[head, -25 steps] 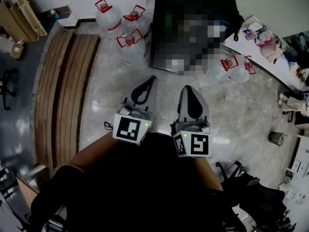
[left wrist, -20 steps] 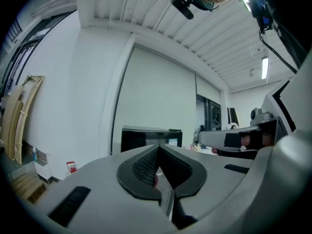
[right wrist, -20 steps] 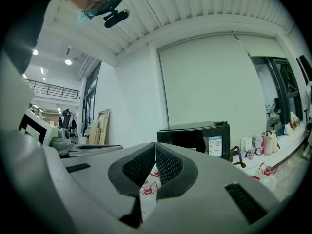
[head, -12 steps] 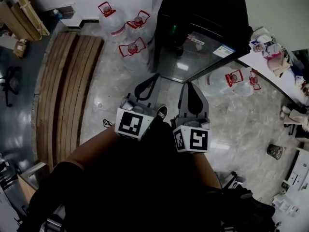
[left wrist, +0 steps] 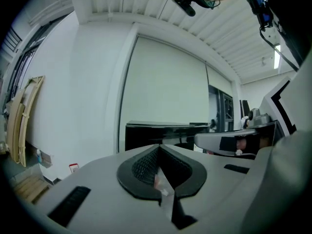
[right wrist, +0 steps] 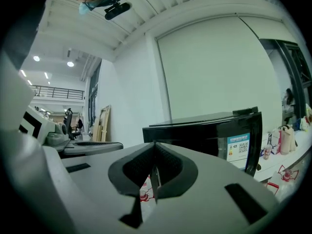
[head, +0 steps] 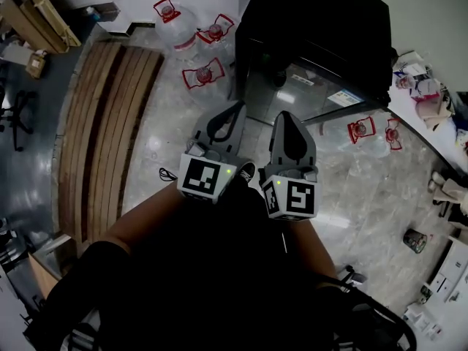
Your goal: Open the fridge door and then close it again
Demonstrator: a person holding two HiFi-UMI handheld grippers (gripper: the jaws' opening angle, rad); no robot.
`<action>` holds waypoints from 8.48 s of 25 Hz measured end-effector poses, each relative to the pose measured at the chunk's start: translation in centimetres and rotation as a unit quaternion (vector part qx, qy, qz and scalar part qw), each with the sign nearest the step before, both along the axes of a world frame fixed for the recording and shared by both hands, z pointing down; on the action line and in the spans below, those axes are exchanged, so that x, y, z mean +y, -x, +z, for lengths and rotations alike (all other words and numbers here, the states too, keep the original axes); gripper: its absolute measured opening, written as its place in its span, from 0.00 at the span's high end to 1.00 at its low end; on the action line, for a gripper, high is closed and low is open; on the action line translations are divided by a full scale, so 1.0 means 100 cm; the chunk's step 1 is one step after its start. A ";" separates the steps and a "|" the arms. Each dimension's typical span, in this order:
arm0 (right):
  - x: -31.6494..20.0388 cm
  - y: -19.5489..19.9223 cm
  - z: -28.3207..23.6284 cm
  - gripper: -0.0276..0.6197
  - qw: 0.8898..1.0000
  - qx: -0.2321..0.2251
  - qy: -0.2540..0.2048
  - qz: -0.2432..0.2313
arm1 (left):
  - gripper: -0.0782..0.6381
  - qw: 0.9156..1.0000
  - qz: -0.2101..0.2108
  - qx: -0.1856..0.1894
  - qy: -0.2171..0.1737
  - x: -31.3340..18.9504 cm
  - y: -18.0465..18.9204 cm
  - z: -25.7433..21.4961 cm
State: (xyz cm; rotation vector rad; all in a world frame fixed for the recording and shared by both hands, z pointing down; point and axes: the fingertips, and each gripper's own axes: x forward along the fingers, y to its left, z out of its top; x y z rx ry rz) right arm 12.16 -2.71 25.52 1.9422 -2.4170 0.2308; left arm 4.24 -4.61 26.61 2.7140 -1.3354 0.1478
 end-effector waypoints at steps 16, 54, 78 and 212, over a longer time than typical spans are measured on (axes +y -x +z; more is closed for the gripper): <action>-0.066 0.029 0.057 0.93 0.997 0.002 0.054 0.064 | 0.90 0.998 0.050 -0.026 0.027 -0.113 0.038 0.117; -0.093 0.027 0.141 0.93 0.988 -0.004 0.127 0.087 | 0.73 0.964 0.256 0.034 0.066 -0.152 0.001 0.194; -0.072 0.022 0.147 0.93 0.987 -0.010 0.135 0.090 | 0.78 0.959 0.272 0.053 0.065 -0.139 0.010 0.191; -0.033 -0.004 0.122 0.93 0.990 -0.014 0.115 0.074 | 0.83 0.991 0.111 0.059 0.041 -0.120 0.026 0.159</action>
